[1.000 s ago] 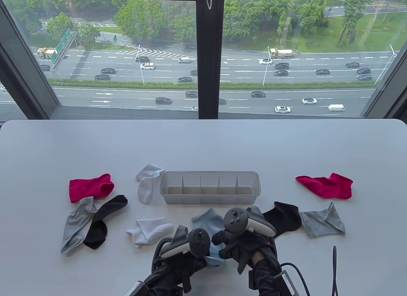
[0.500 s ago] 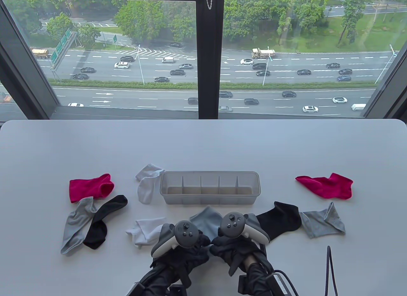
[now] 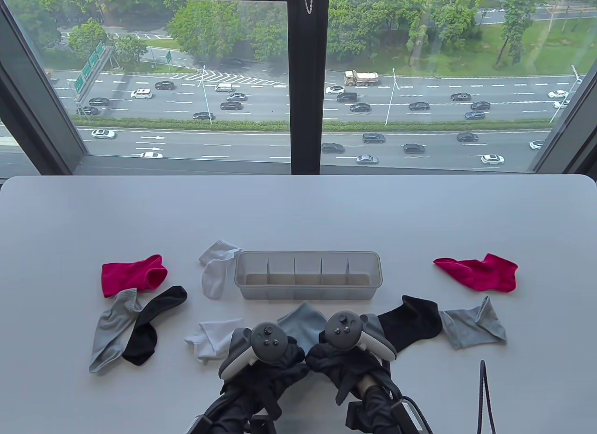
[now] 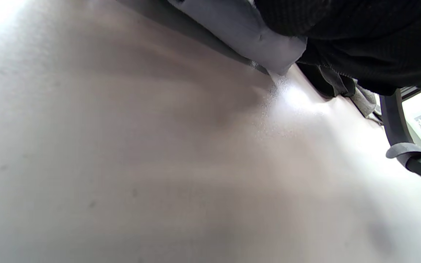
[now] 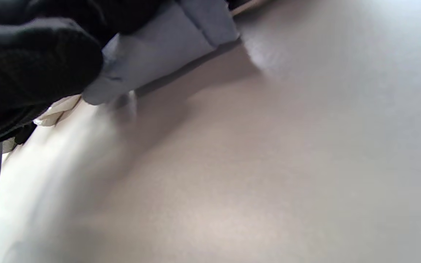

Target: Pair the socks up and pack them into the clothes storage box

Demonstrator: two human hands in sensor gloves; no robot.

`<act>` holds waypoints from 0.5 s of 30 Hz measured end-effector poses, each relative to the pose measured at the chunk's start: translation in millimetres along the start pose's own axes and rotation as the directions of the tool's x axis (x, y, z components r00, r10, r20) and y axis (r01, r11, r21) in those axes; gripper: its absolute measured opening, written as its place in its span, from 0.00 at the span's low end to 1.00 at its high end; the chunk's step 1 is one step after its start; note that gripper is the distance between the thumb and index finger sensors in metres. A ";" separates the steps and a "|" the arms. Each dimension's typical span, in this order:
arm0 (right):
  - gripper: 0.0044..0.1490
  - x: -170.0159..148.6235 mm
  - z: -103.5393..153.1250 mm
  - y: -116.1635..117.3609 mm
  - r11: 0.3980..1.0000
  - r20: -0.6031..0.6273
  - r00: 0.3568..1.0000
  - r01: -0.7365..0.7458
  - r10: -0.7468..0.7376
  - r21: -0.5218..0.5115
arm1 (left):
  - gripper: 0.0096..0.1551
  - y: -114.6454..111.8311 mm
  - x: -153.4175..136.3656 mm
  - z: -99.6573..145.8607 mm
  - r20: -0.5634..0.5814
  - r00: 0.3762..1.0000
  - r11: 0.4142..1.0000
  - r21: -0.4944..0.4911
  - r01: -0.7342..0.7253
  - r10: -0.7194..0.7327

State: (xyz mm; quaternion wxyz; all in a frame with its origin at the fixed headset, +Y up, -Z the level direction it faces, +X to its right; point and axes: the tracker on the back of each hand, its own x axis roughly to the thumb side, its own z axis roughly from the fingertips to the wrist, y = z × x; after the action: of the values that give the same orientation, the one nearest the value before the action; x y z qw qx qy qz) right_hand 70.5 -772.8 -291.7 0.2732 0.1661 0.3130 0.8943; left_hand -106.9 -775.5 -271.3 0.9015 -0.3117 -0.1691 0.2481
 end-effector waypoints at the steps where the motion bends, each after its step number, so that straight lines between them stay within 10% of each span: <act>1: 0.25 -0.2 -0.1 -0.3 1.000 0.002 1.000 0.019 -0.019 -0.004 | 0.31 -0.5 1.0 0.0 -0.012 1.000 1.000 0.011 0.027 -0.026; 8: 0.44 -4.4 -0.2 -2.3 0.990 0.041 0.990 0.130 -0.132 0.052 | 0.23 4.2 -3.7 -0.6 -0.009 1.000 0.998 0.055 -0.018 0.019; 15: 0.28 -2.7 -1.3 -1.8 0.996 0.024 0.996 0.083 -0.083 0.024 | 0.25 1.2 -3.9 -1.0 -0.001 1.000 1.000 0.016 -0.015 0.015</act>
State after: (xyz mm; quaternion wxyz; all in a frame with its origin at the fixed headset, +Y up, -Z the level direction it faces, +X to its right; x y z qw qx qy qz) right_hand 72.7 -773.8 -294.1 0.3120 0.1671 0.3266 0.8764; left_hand -110.1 -777.3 -273.4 0.9023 -0.3056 -0.1643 0.2560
